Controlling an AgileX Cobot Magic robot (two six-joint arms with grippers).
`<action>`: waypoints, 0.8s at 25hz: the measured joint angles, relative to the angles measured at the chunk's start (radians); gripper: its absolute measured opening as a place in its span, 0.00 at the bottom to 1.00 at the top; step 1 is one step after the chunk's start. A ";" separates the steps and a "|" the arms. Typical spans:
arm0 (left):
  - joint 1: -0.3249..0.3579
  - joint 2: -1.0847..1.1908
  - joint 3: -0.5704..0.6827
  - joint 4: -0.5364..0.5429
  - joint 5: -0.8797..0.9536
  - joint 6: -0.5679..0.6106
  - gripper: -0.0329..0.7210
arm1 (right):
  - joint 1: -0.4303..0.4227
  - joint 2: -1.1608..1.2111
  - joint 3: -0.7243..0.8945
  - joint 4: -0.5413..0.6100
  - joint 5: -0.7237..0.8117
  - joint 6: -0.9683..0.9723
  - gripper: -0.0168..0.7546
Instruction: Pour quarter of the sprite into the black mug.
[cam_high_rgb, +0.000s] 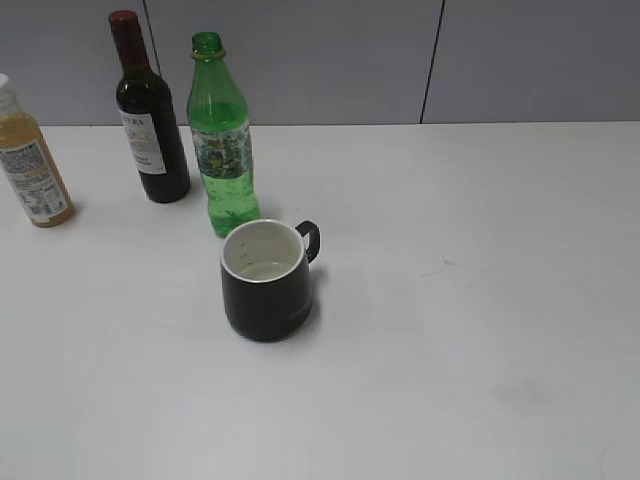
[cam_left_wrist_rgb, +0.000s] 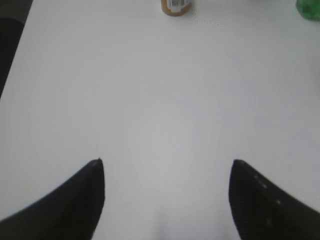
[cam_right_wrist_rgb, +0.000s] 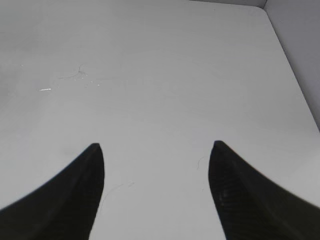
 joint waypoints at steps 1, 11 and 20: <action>0.000 -0.024 0.000 0.006 0.000 0.000 0.82 | 0.000 0.000 0.000 0.000 0.000 0.000 0.67; 0.000 -0.262 0.001 0.021 0.001 0.000 0.82 | 0.000 0.000 0.000 0.000 0.000 0.000 0.67; 0.000 -0.287 0.001 0.022 0.002 0.000 0.82 | 0.000 0.000 0.000 0.000 0.000 0.000 0.67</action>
